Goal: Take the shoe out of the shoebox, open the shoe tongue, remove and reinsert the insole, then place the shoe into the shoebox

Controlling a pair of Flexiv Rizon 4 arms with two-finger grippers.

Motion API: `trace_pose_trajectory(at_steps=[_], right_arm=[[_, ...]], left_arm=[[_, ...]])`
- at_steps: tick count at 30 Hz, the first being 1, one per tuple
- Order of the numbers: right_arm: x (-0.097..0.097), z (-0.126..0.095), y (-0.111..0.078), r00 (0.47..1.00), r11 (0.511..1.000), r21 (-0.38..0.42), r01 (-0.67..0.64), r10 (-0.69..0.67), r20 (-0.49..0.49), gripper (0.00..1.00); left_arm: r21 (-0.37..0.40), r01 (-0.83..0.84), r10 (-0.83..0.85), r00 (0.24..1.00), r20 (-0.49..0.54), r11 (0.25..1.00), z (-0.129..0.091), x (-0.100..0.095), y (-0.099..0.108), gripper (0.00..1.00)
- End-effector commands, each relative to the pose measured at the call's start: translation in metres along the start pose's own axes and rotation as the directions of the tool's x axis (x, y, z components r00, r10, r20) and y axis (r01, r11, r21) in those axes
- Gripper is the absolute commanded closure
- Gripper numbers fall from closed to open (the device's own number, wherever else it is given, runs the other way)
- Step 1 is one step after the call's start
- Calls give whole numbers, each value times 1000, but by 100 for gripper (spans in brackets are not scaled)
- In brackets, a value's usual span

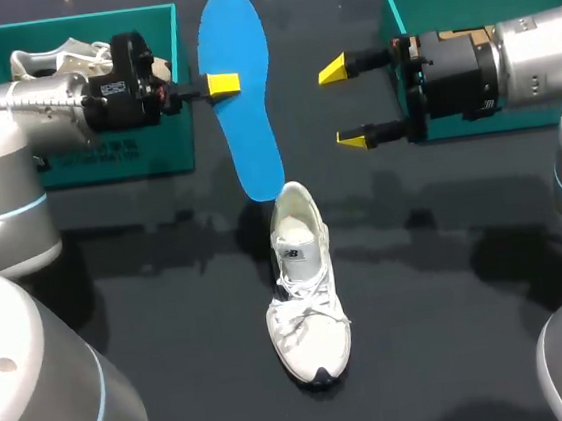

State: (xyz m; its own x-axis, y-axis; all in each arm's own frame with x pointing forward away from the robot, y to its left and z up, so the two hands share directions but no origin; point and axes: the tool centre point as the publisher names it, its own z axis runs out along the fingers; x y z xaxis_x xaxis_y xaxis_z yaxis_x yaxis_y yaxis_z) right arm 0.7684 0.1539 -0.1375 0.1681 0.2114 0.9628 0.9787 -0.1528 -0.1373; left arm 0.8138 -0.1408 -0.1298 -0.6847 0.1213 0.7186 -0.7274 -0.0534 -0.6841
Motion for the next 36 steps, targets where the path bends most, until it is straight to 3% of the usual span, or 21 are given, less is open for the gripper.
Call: trace_pose_trajectory(at_steps=[1,7,13,21,30,34,36], right_arm=[[-2,4,2,1000,1000,0,2,-2,-16,0],[-2,5,2,1000,1000,0,1,-1,-26,0],[-2,5,2,1000,1000,0,1,-1,-26,0],[-2,5,2,1000,1000,0,1,-1,-26,0],[-2,5,2,1000,1000,0,1,-1,-26,0],[-2,5,2,1000,1000,0,1,-1,-26,0],[-2,5,2,1000,1000,0,1,-1,-26,0]], left_arm=[[19,-256,256,967,11,967,1,6,-4,100],[4,-541,541,840,45,841,3,13,-9,100],[-35,-714,714,698,57,700,3,18,-9,100],[-60,-841,843,536,42,538,-3,15,-4,100],[-63,-957,959,284,-10,283,-7,19,-4,100],[-113,-980,986,168,-11,165,-7,19,-5,100],[-143,-977,987,159,19,161,-8,17,-8,100]])
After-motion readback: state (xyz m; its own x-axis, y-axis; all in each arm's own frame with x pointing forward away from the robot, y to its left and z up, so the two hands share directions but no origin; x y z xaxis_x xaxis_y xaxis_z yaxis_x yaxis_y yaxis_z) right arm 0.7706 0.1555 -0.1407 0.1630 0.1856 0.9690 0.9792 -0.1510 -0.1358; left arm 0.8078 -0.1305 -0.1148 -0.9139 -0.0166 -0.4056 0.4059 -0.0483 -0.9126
